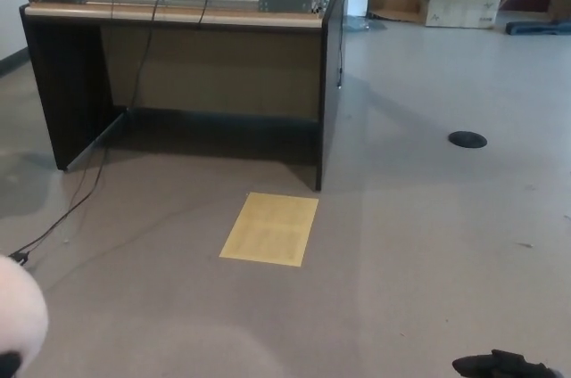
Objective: The robot extends its left hand to pick up an emotional support dumpling from the palm of a person and brings its hand down by its side. Then it extends its arm again to hand the dumpling back to the person.
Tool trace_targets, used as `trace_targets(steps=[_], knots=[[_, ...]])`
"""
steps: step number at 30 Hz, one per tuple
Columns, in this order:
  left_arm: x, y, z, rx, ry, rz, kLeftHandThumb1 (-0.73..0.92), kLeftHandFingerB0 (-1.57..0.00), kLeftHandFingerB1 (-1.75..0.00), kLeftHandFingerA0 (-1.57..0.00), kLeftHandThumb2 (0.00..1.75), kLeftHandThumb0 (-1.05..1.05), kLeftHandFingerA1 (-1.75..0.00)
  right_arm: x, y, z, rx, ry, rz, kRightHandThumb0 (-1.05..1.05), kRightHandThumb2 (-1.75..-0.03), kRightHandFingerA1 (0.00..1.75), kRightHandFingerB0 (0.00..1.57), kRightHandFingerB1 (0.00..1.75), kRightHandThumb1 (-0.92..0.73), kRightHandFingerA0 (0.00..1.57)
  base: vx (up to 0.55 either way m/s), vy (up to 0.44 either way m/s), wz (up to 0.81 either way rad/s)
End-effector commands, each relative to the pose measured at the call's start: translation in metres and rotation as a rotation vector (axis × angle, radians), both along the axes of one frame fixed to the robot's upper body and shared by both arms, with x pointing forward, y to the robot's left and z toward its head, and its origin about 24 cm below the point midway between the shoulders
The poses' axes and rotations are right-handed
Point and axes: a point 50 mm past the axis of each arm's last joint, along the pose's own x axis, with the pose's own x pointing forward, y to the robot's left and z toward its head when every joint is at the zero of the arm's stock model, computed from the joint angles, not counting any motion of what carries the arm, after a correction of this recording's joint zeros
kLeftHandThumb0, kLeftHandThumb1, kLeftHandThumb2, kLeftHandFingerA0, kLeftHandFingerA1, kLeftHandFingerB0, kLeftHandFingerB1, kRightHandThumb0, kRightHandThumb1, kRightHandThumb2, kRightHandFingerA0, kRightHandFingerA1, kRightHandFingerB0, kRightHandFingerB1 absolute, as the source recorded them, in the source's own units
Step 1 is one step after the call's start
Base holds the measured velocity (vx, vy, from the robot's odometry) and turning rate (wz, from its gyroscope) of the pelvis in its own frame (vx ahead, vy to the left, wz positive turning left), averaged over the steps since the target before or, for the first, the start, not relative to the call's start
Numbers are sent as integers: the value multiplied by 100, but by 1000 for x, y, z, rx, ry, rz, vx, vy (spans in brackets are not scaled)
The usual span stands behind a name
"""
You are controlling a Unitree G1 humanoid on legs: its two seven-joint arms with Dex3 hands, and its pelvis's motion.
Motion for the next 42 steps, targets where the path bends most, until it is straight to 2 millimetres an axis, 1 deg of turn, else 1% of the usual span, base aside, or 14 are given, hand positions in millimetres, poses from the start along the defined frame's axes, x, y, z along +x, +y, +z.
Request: trace_targets(steps=[1, 4, 5, 12, 17, 28, 30, 32, 36, 37, 38, 39, 42], knots=[[-6, 10, -4, 62, -40, 26, 79, -90, -90, -107, 63, -15, -143, 2, -2, 4, -5, -19, -8, -29, -58, 47, 65, 41, -61, 79, 0, 0, 0], [-6, 11, -5, 65, -38, 29, 79, -90, -90, -107, 63, -15, -143, 3, -2, 4, -5, -17, -7, -29, -58, 47, 65, 41, -61, 79, 0, 0, 0], [-6, 12, -6, 66, -35, 29, 80, -88, -94, -103, 63, -14, -143, 3, -2, 3, -6, -17, -12, -29, -57, 47, 64, 41, -61, 79, 0, 0, 0], [-5, 13, -9, 65, -33, 27, 79, -88, -91, -103, 63, -16, -143, 2, -2, 3, -7, -25, -22, -29, -57, 47, 65, 41, -61, 80, 0, 0, 0], [-3, 13, -6, 64, -33, 34, 79, -88, -93, -105, 63, -15, -146, 2, -1, 2, 0, -22, -19, -29, -58, 48, 64, 41, -61, 79, 0, 0, 0], [-2, 13, 0, 58, -63, 29, 81, -88, -94, -103, 63, -14, -147, 3, -2, 3, -7, -16, -20, -30, -58, 46, 64, 41, -61, 79, 0, 0, 0], [4, 10, 8, 71, -83, 13, 77, -84, -95, -103, 65, -16, -144, 2, -4, 4, -4, -31, -26, -27, -57, 48, 64, 42, -61, 79, 0, 0, 0], [8, 9, 14, 79, -92, 9, 77, -84, -95, -103, 65, -16, -144, 2, -4, 5, -1, -36, -25, -27, -57, 48, 64, 42, -61, 79, 0, 0, 0], [8, 9, 15, 81, -92, 8, 77, -84, -95, -103, 65, -16, -144, 2, -4, 5, 0, -37, -25, -27, -57, 48, 64, 42, -61, 79, 0, 0, 0], [31, -8, 52, 152, -184, -64, 76, -94, -82, -103, 63, -18, -128, 1, -5, 4, -2, -34, -30, -28, -57, 48, 65, 41, -61, 79, 0, 0, 0], [36, -13, 62, 174, -211, -83, 76, -94, -82, -103, 63, -18, -128, 0, -6, 3, -3, -34, -31, -28, -57, 48, 65, 41, -61, 79, 0, 0, 6], [38, -15, 68, 185, -224, -92, 76, -94, -82, -103, 63, -18, -128, 0, -6, 3, -3, -33, -31, -28, -57, 48, 65, 41, -61, 79, 0, 0, 0], [38, -16, 68, 187, -221, -92, 76, -94, -82, -103, 63, -18, -128, 0, -5, 3, -2, -33, -31, -28, -57, 48, 65, 41, -61, 79, 0, 0, 3]])
